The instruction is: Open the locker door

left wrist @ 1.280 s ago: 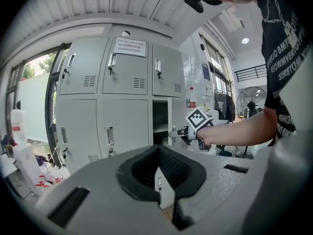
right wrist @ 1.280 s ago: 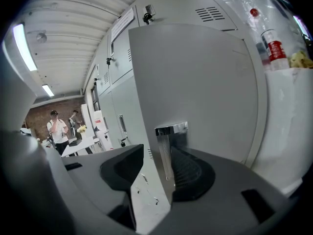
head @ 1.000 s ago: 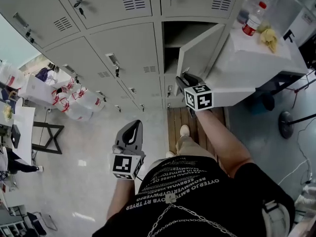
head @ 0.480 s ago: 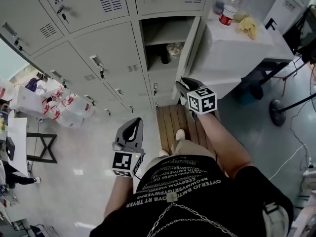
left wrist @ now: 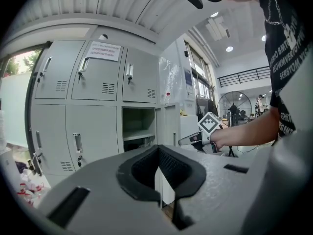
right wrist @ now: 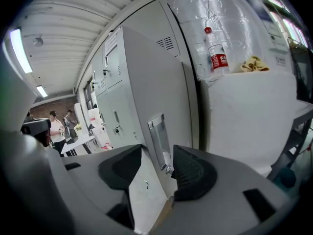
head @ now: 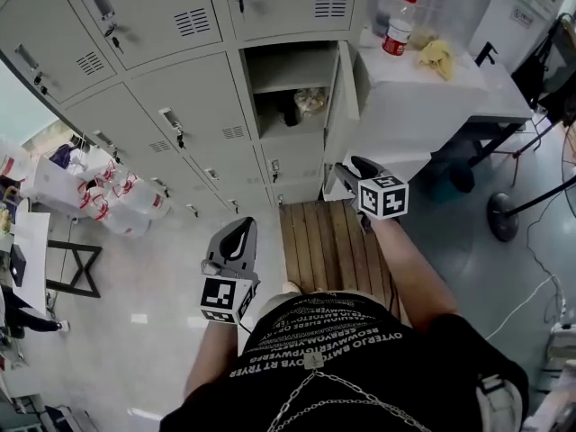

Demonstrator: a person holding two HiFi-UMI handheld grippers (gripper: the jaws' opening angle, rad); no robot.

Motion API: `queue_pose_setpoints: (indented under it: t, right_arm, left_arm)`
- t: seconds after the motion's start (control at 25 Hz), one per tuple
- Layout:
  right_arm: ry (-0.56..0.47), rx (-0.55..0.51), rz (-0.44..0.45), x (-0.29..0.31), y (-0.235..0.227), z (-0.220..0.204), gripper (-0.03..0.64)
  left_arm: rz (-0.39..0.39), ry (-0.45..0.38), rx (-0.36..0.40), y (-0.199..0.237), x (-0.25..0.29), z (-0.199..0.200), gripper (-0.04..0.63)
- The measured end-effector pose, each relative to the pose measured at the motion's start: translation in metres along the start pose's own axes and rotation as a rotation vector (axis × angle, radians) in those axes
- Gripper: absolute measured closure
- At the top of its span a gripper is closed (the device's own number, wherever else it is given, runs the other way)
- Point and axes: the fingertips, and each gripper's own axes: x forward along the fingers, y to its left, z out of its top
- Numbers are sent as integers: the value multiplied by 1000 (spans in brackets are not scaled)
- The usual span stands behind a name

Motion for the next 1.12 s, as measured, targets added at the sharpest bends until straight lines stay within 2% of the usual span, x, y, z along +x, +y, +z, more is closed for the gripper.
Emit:
queue_pose_setpoints:
  t: [0.24, 0.36, 0.48, 0.68, 0.8, 0.92, 1.12]
  right_arm:
    - [14, 3, -19, -26, -41, -5, 426]
    - [13, -6, -16, -35, -56, -7, 485]
    - [10, -15, 0, -39, -63, -8, 495]
    - [23, -28, 28, -41, -61, -11, 514]
    - [-29, -36, 46, -69, -52, -6, 522]
    - [-127, -85, 105, -119, -27, 5, 618]
    - [-269, -242, 147, -202, 18, 29, 620]
  left_arm:
    - [-1, 32, -5, -37, 10, 3, 598]
    - [-5, 35, -1, -60, 11, 3, 598]
    - [-1, 53, -4, -77, 9, 0, 598]
    - [51, 55, 2, -84, -4, 2, 598]
    - [80, 77, -5, -88, -16, -7, 598]
    - [108, 69, -6, -89, -26, -3, 598]
    - [107, 7, -32, -101, -34, 26, 598]
